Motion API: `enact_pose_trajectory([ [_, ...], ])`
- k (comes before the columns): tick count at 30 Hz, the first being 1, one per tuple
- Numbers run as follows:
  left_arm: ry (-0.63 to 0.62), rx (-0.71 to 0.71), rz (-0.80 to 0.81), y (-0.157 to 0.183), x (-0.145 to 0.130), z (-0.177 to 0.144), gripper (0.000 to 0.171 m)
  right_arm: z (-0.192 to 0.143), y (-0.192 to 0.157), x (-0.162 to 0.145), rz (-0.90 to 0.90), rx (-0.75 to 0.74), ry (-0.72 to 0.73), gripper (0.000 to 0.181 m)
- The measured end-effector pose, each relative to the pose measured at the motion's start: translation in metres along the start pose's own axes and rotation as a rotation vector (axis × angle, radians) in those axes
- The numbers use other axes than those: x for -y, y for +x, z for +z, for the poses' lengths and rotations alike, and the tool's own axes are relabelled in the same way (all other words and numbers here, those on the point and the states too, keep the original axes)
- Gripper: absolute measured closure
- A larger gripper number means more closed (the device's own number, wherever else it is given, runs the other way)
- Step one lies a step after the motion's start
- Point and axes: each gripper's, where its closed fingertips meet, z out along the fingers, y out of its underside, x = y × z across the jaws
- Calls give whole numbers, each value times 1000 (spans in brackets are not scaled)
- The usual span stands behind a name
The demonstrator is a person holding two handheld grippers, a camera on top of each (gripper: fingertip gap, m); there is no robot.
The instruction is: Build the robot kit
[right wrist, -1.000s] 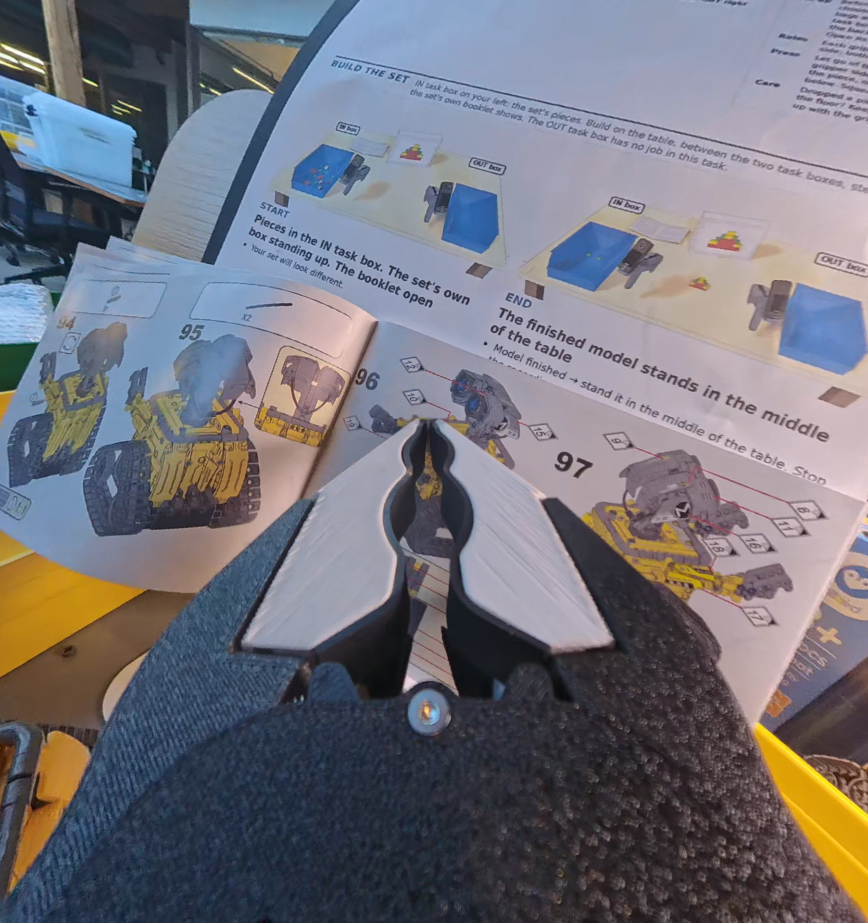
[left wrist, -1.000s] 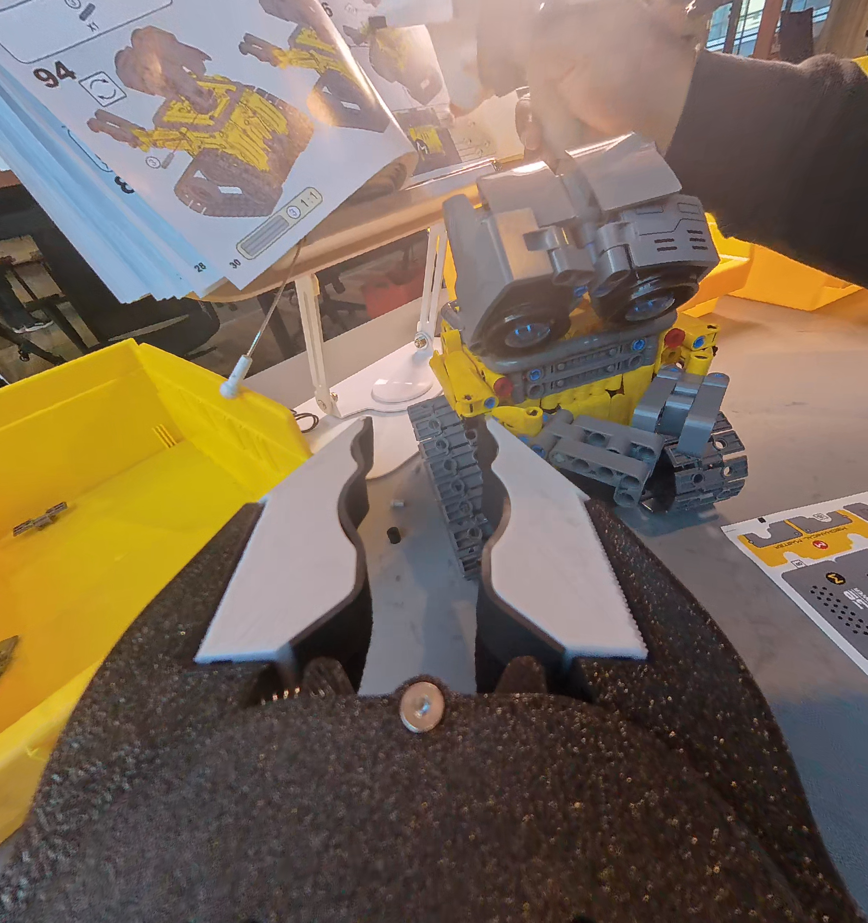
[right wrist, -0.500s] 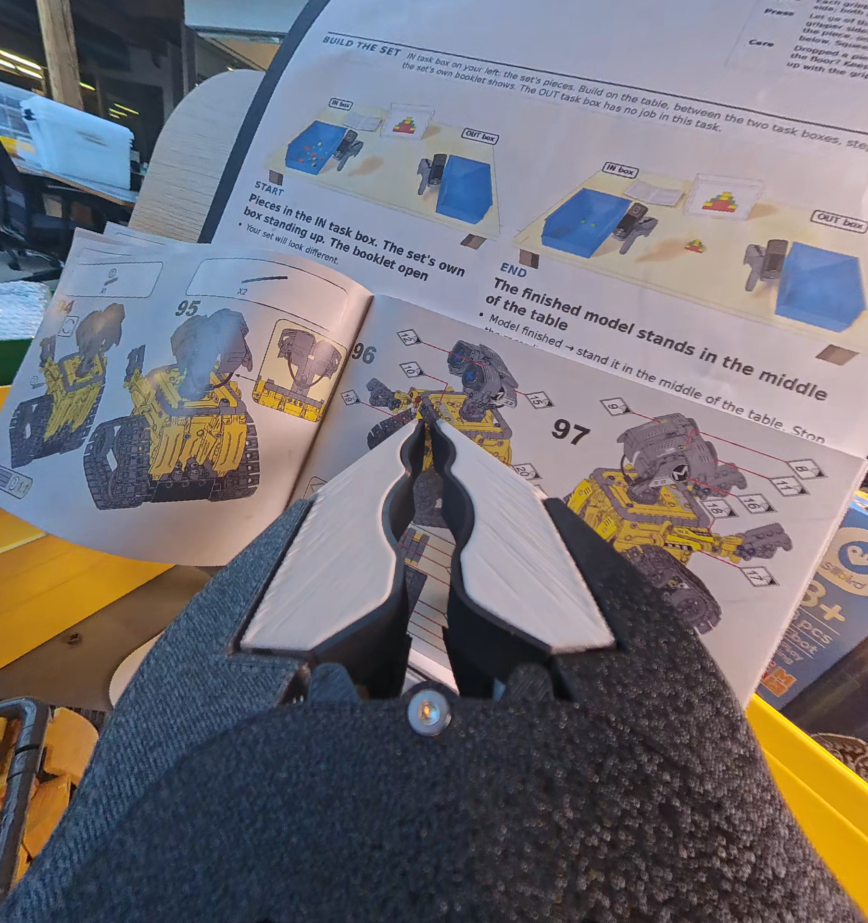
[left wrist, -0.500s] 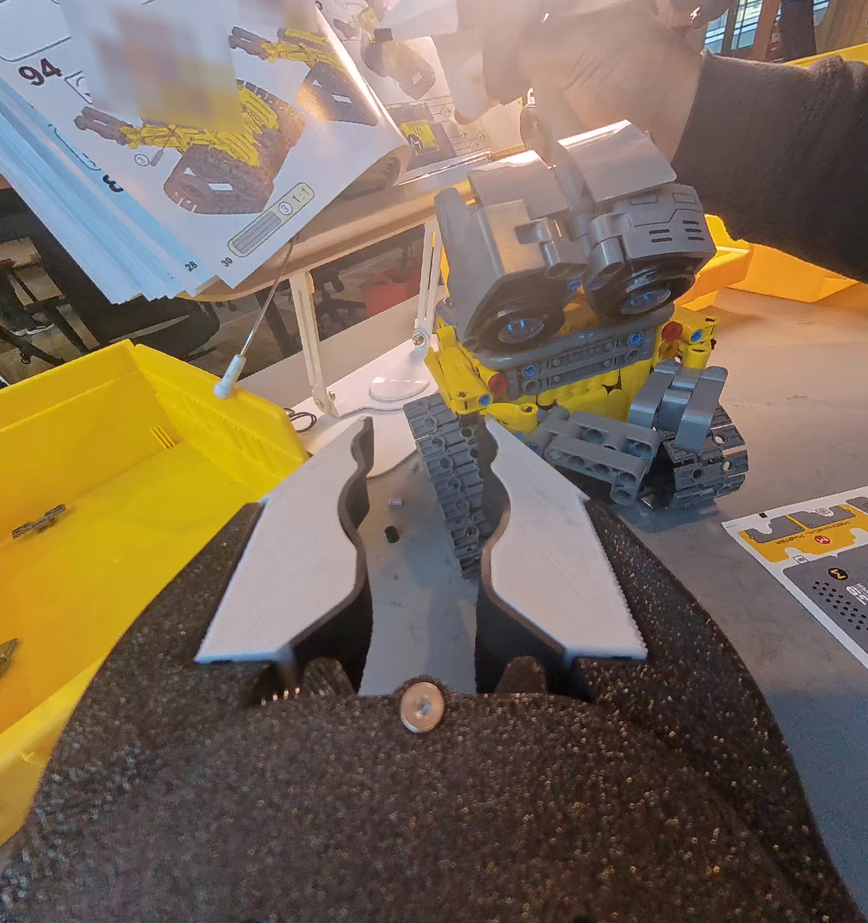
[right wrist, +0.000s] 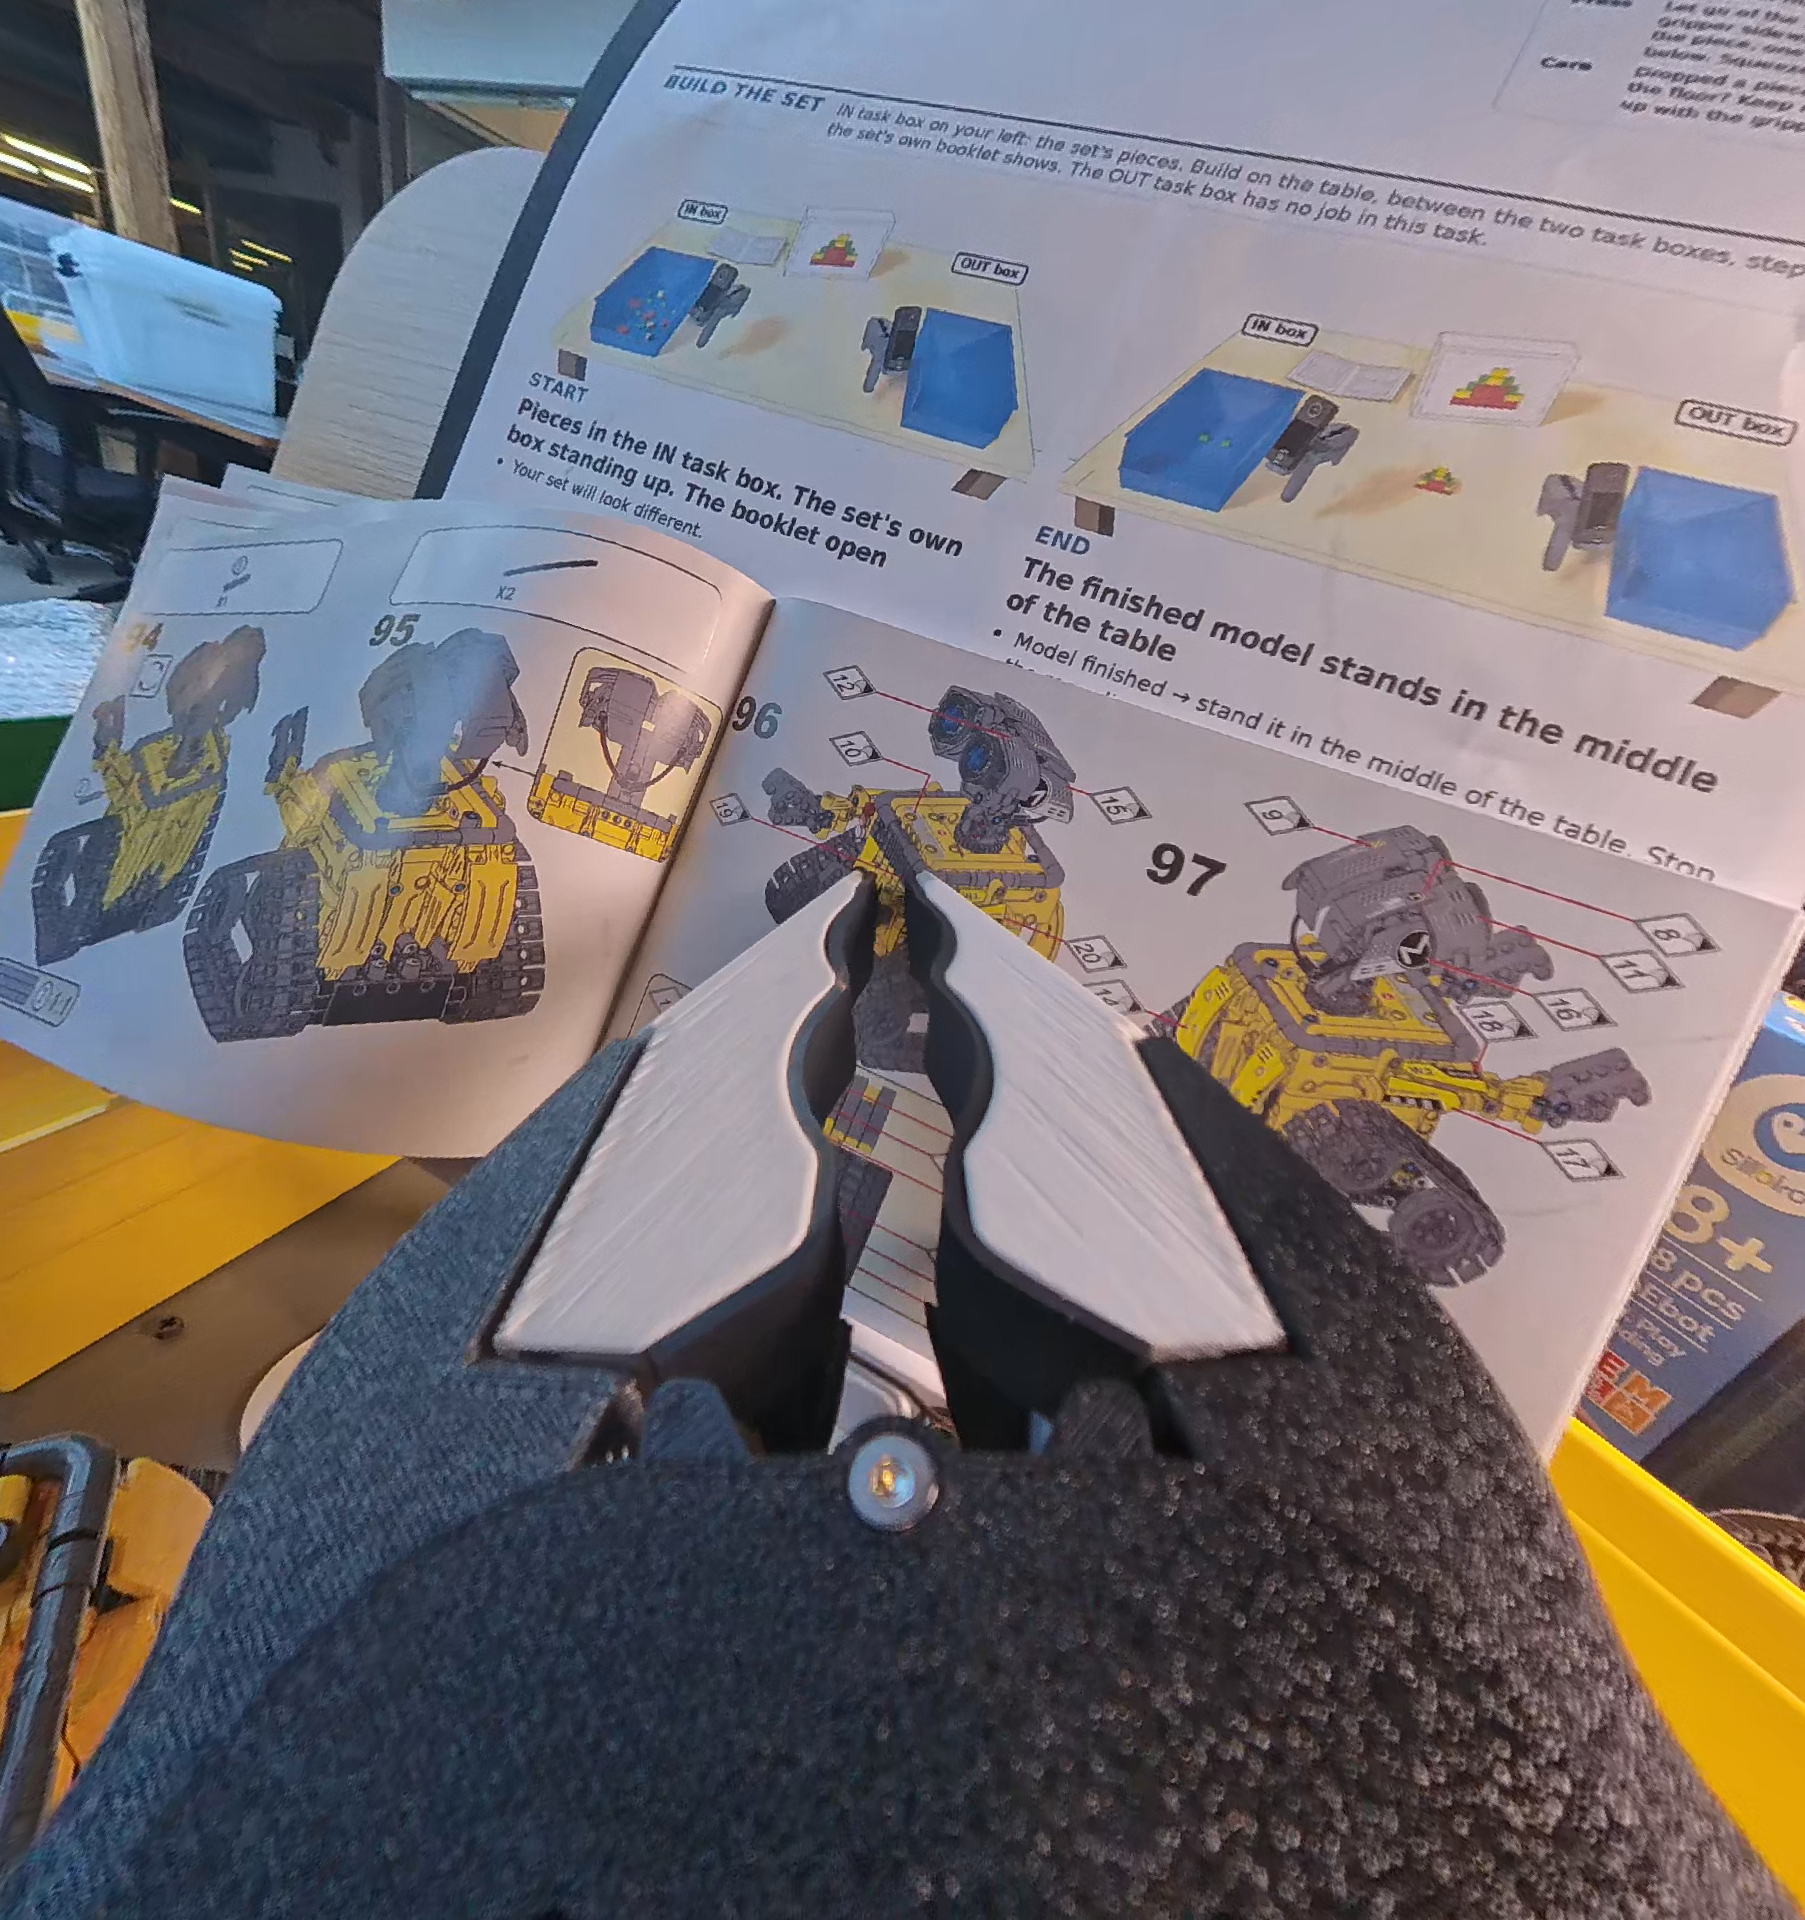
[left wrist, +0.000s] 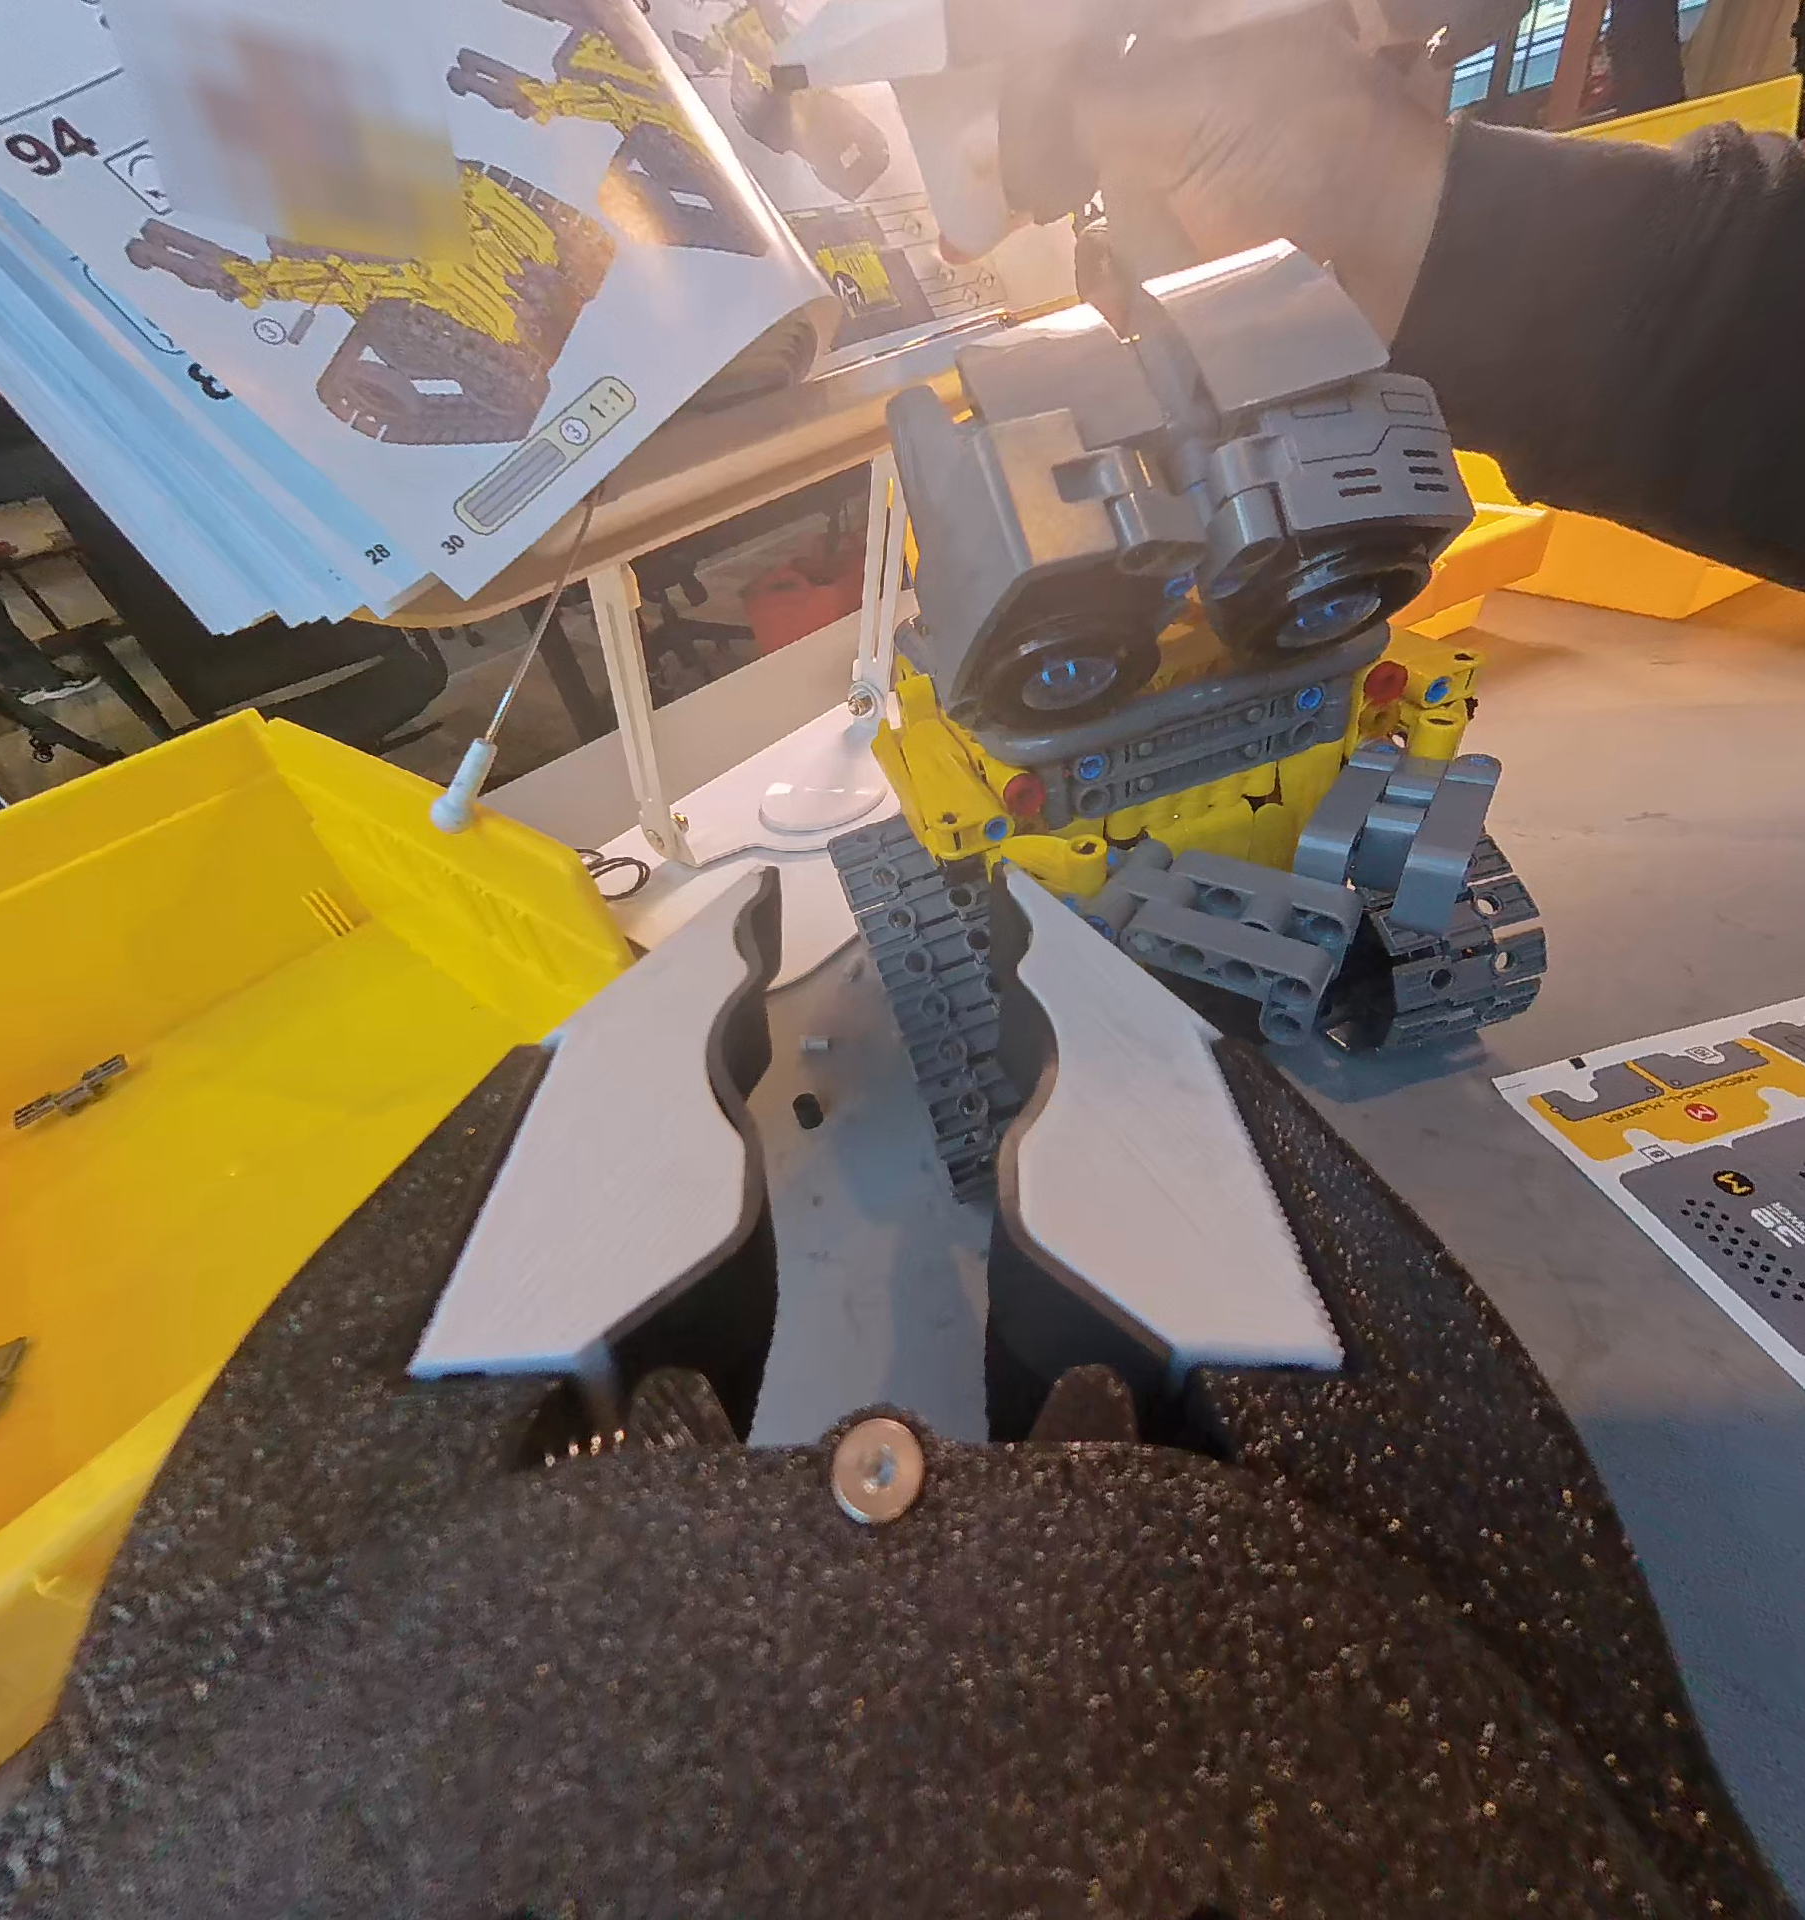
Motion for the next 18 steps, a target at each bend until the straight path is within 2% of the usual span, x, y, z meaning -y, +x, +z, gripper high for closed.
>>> enact_pose_trajectory([
  [18,-6,-1,9,1,-1,1,134,1,1,4,1,-1,7,176],
])
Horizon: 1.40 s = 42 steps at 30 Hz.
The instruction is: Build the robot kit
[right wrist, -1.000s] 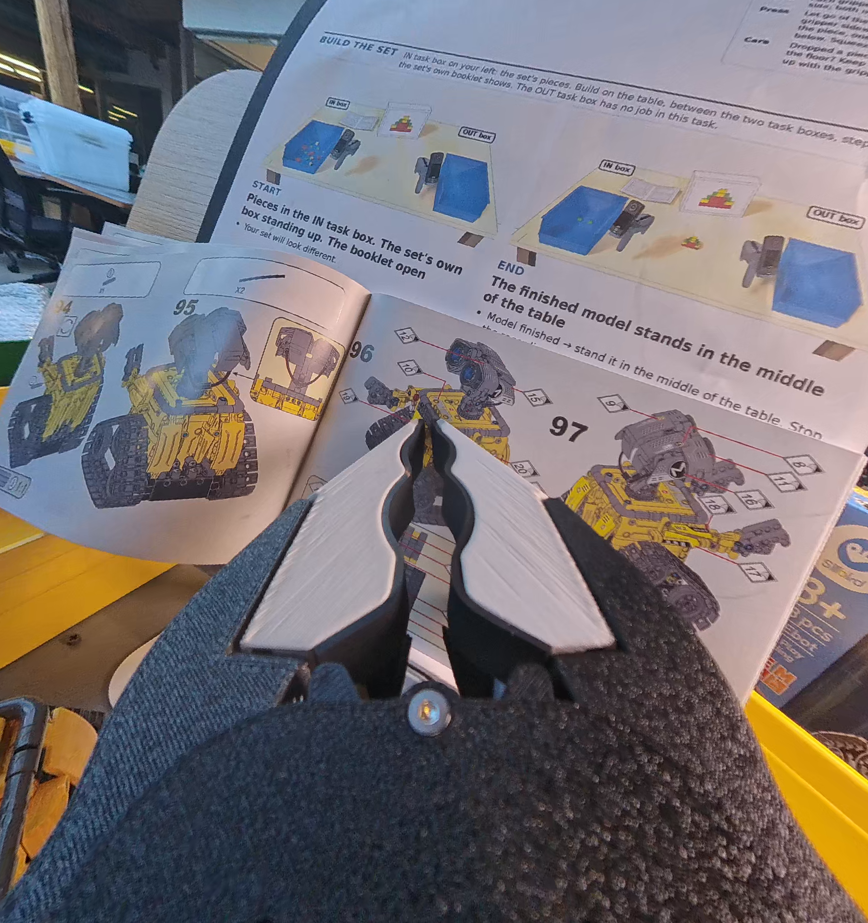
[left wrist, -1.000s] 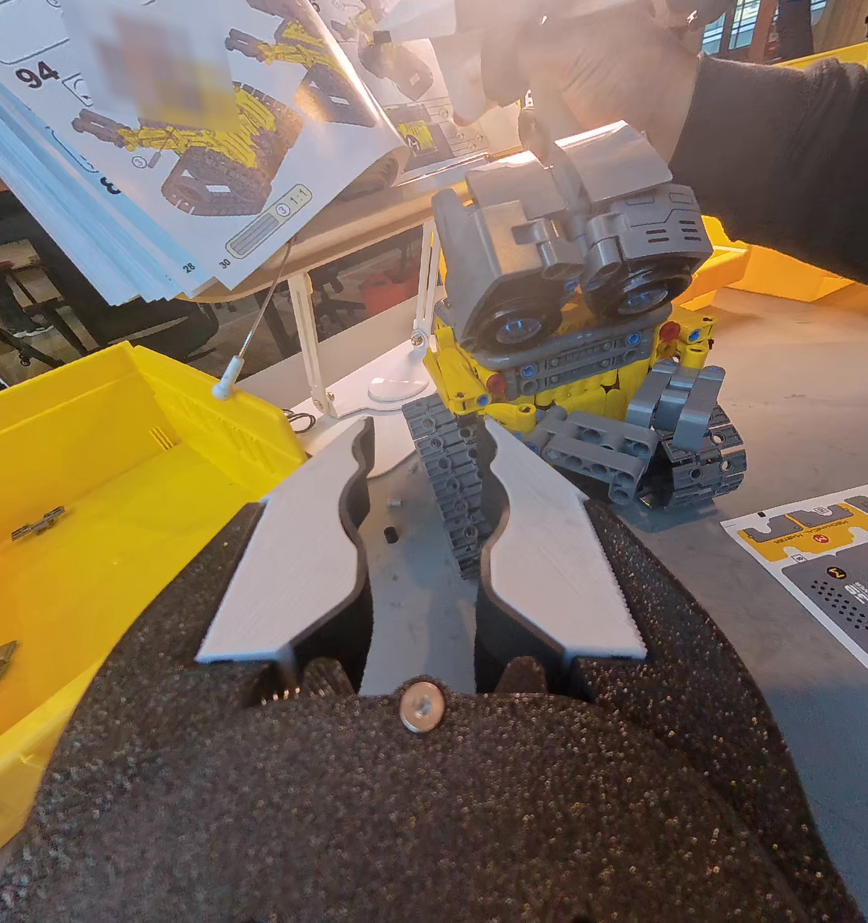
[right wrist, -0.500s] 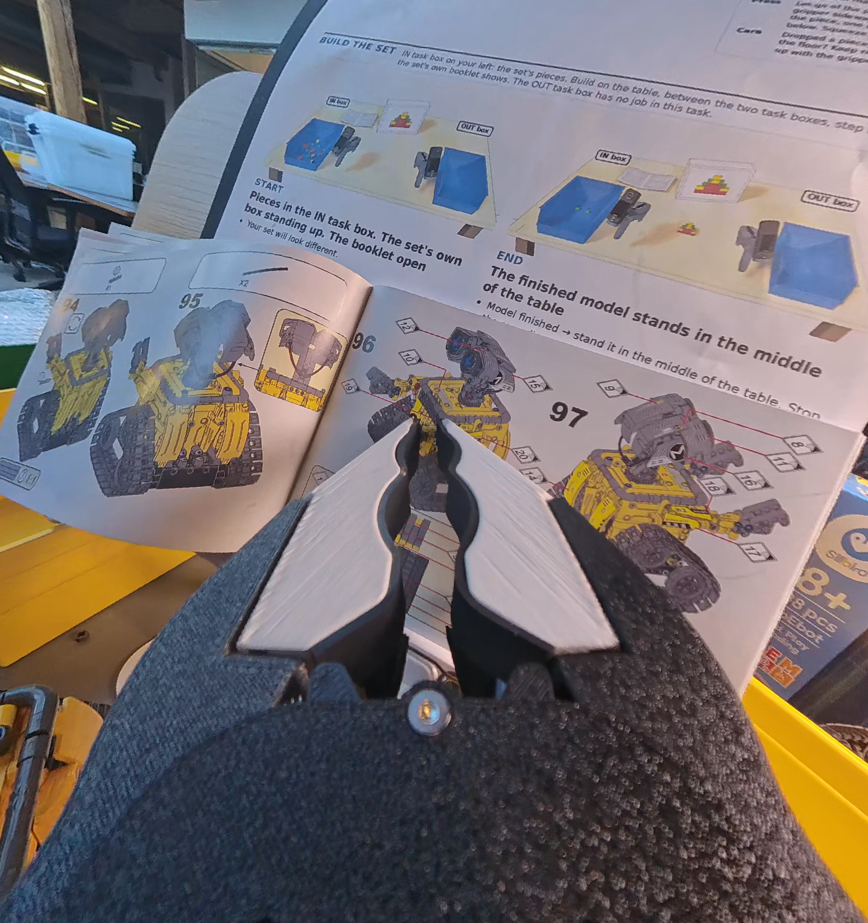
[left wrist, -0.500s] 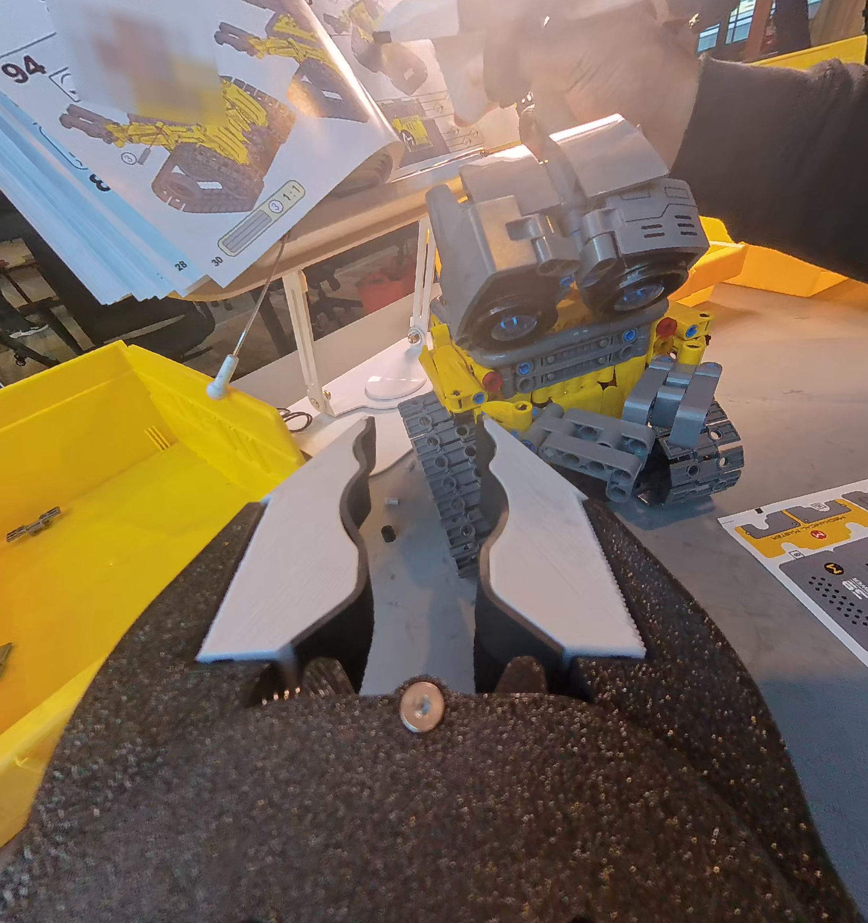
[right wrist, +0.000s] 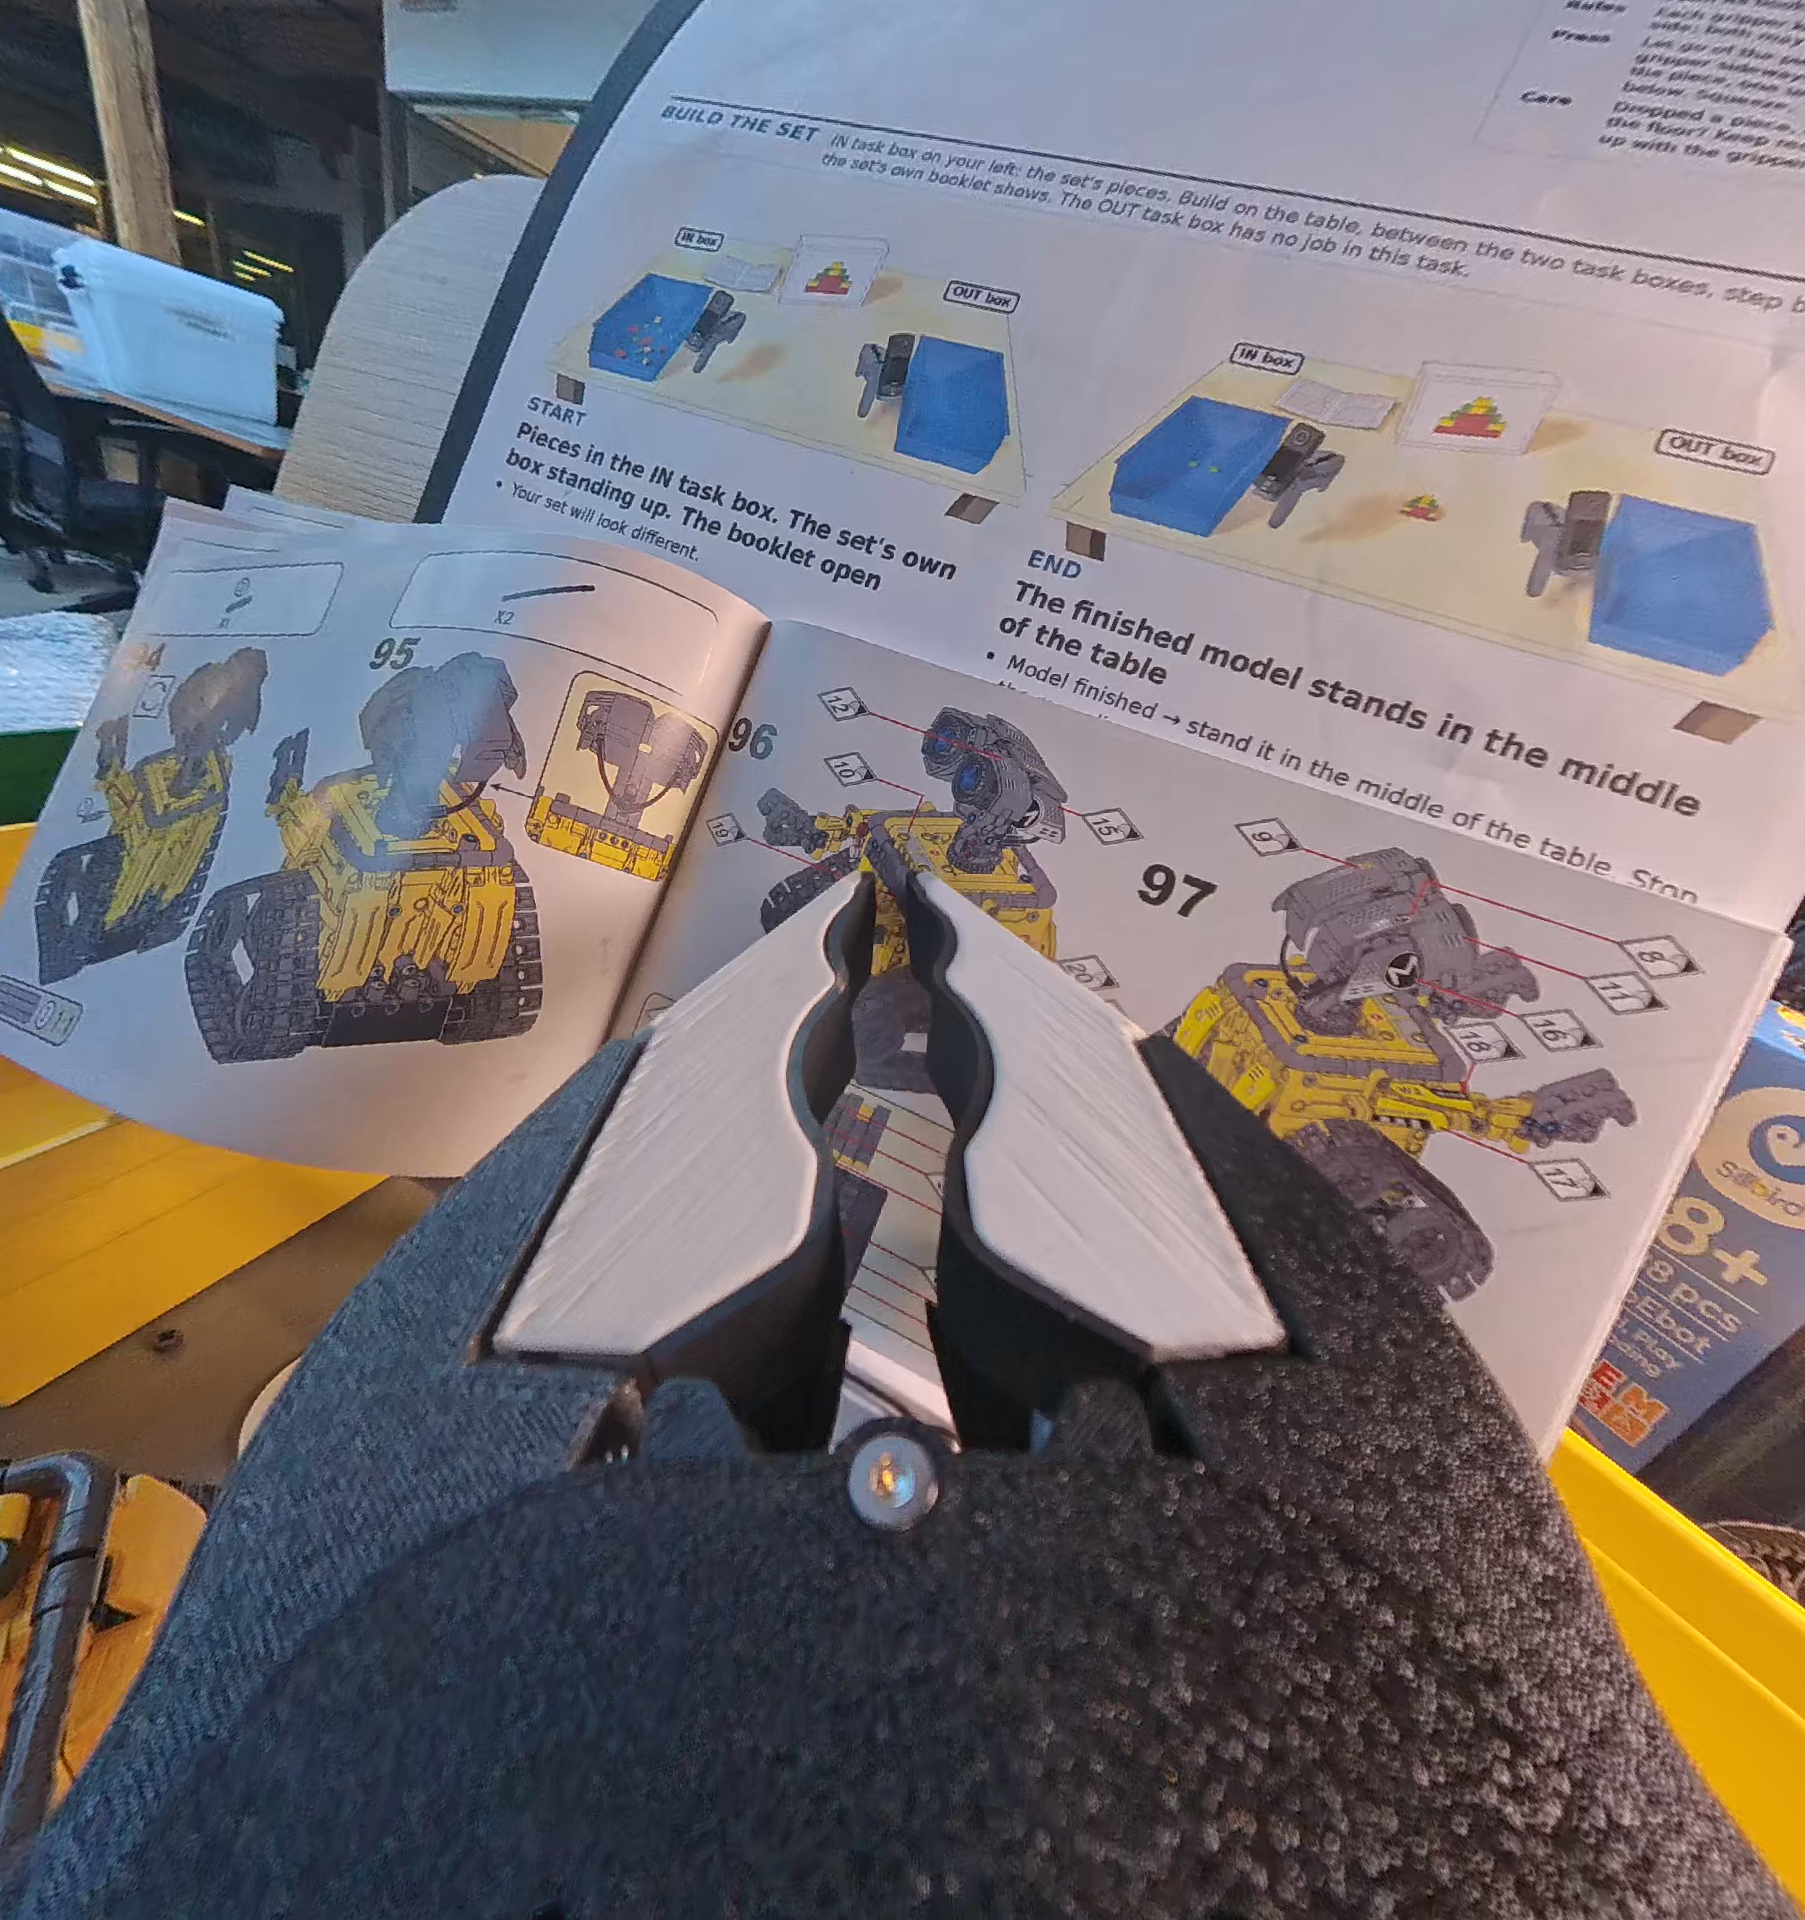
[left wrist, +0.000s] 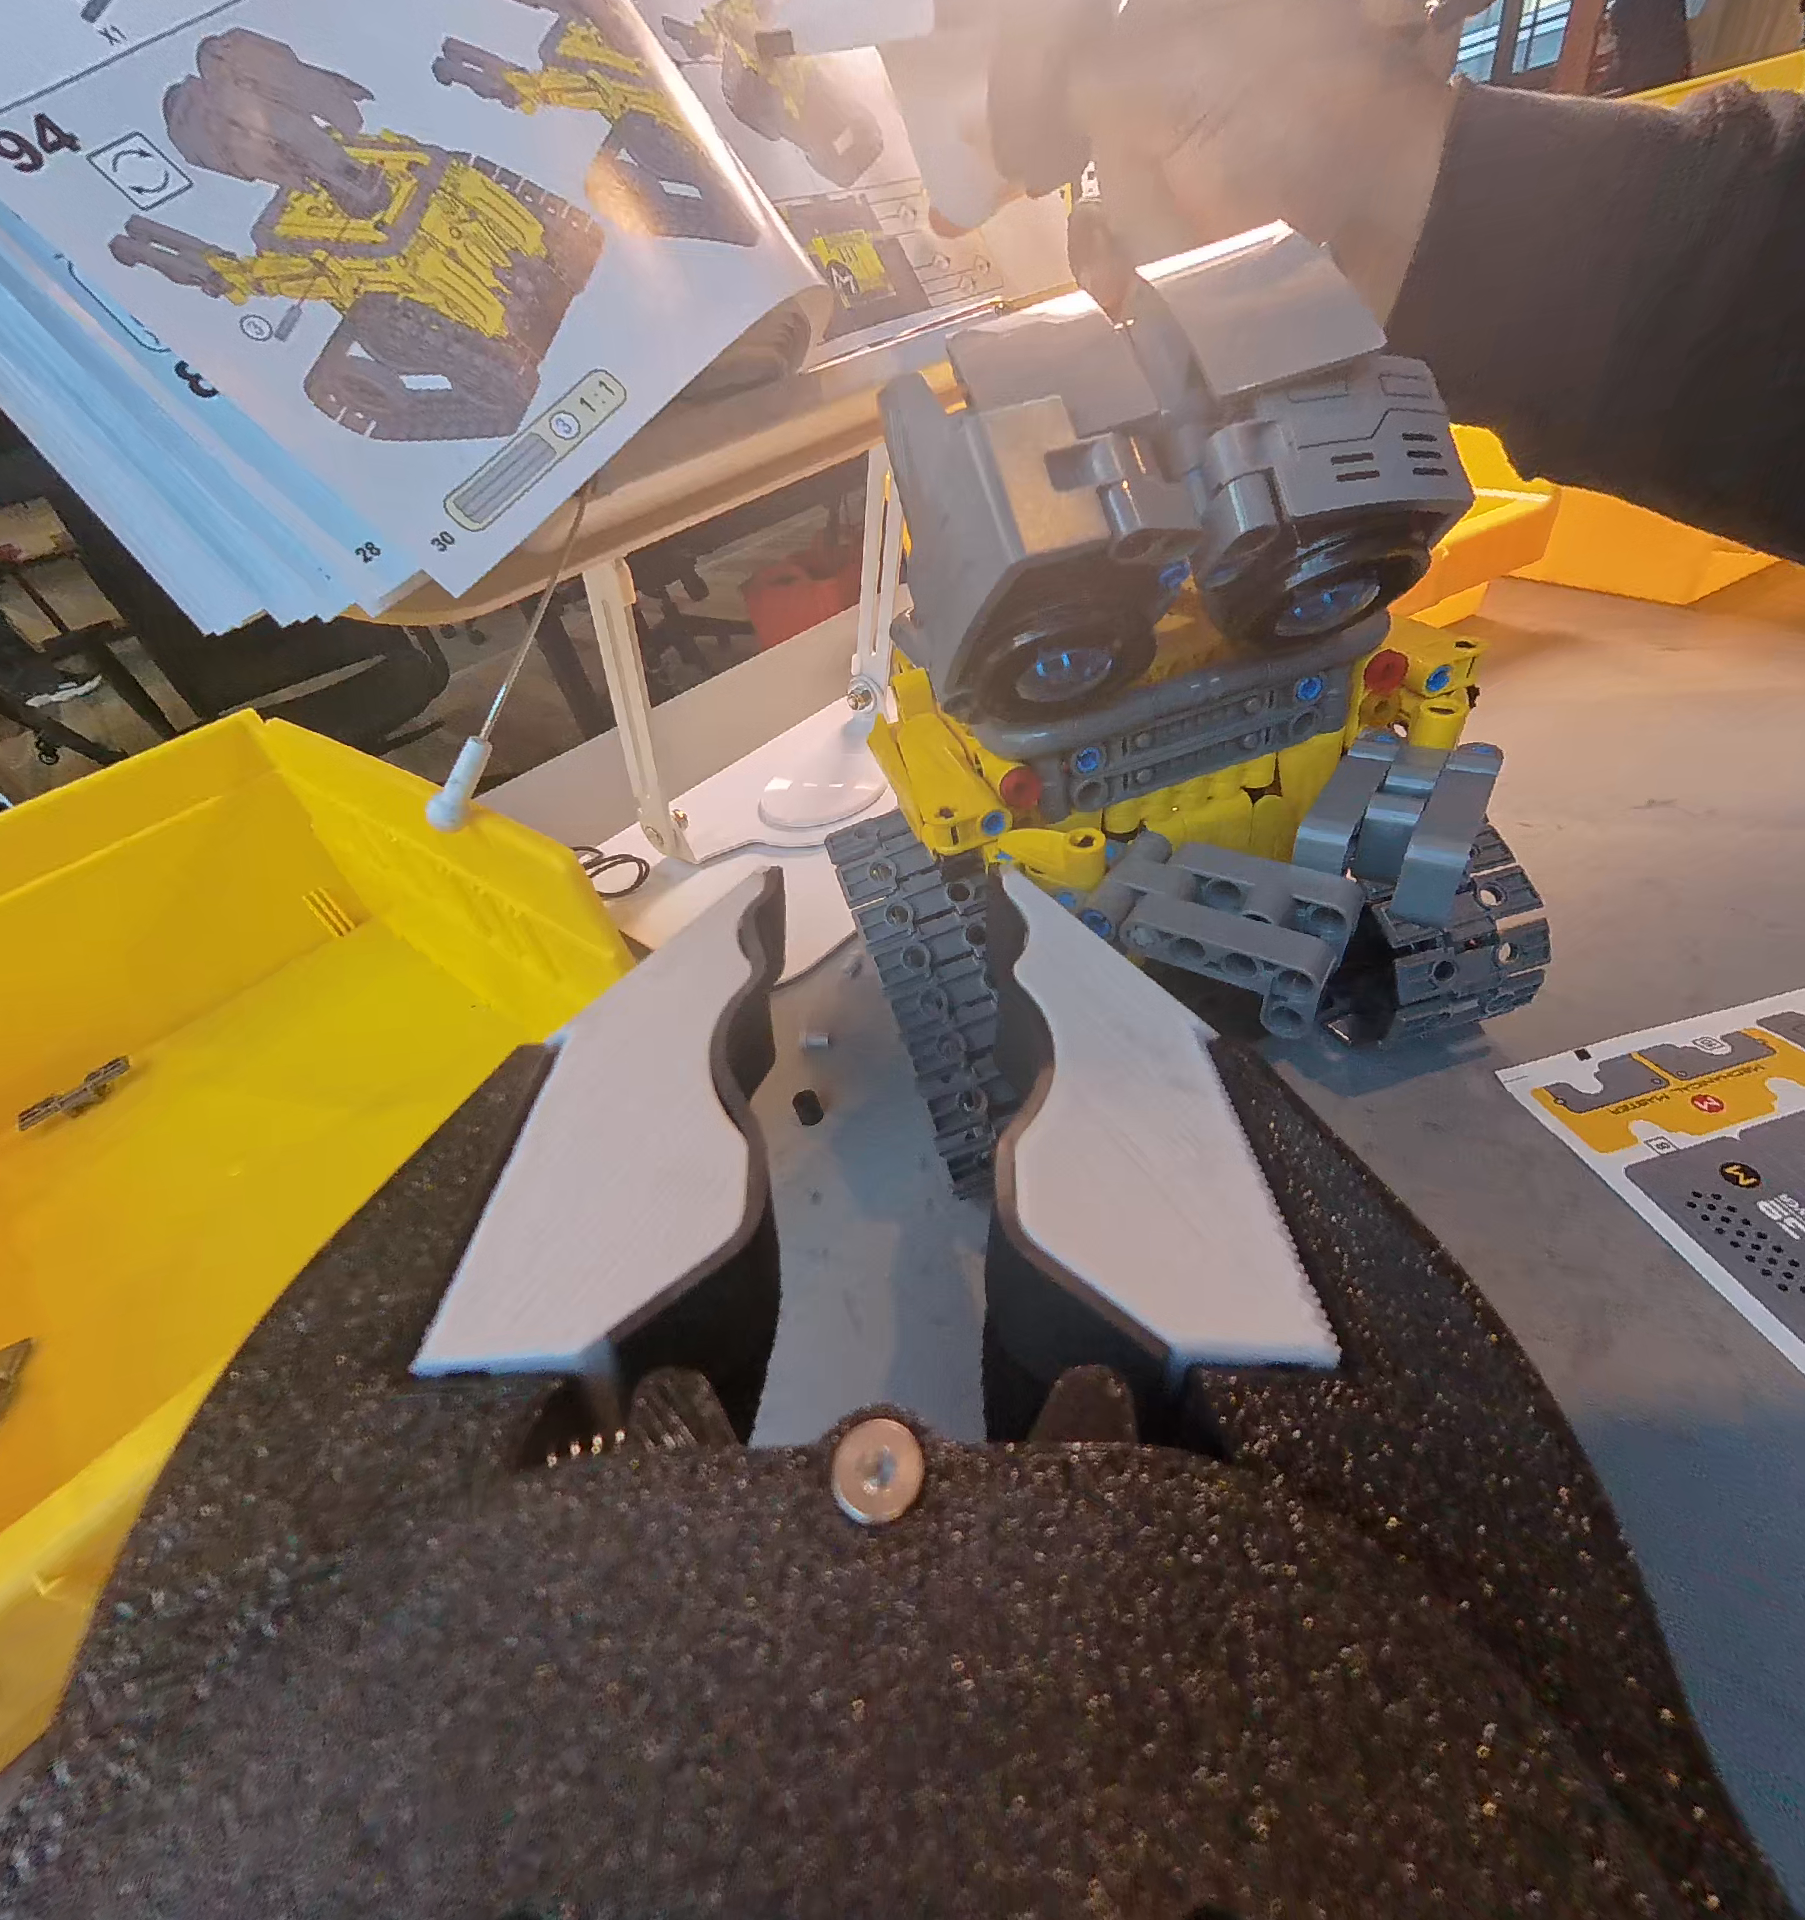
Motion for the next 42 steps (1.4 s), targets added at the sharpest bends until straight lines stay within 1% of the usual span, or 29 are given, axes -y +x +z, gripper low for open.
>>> enact_pose_trajectory([
  [2,2,-4,-1,0,0,0,134,-4,-3,-1,-4,17,-4,176],
  [5,12,-5,-12,-1,2,-1,134,-22,-15,2,-25,85,10,174],
  [7,24,3,-21,-4,5,-3,134,-40,-24,2,-38,141,11,172],
  [10,42,20,-45,-12,9,-6,134,-79,-45,-3,-42,265,-9,168],
  [12,59,30,-67,-18,12,-9,134,-110,-64,-17,-47,376,-62,163],
  [13,65,33,-77,-20,13,-10,134,-127,-76,-28,-42,447,-102,162],
  [15,73,41,-89,-24,14,-11,134,-163,-103,-51,-12,593,-196,156],
  [17,75,49,-87,-26,15,-12,134,-196,-127,-75,5,705,-294,150],
  [19,80,63,-76,-29,17,-14,134,-222,-147,-98,-17,762,-379,144],
  [21,91,72,-64,-31,23,-17,134,-243,-168,-114,-27,816,-430,142],
  [22,101,68,-53,-30,29,-20,135,-253,-179,-120,-26,851,-458,139],
  [25,111,-11,-12,-15,48,-29,137,-278,-206,-132,-61,949,-534,134],
  [28,102,-135,13,12,53,-40,141,-293,-219,-146,-154,994,-615,129],
  [31,96,-181,10,31,44,-48,144,-303,-229,-161,-138,1029,-733,115],
  [33,80,-203,10,40,35,-49,146,-310,-234,-173,-175,1039,-805,105],
  [34,75,-217,8,44,32,-50,147,-308,-235,-173,-203,1029,-781,107],
  [38,98,-301,-24,59,33,-50,151,-304,-235,-172,-188,1026,-761,122],
  [40,113,-373,-35,72,35,-53,152,-302,-233,-171,-195,1022,-735,130],
  [42,107,-483,-64,90,35,-57,152,-300,-231,-171,-208,1019,-706,136],
])
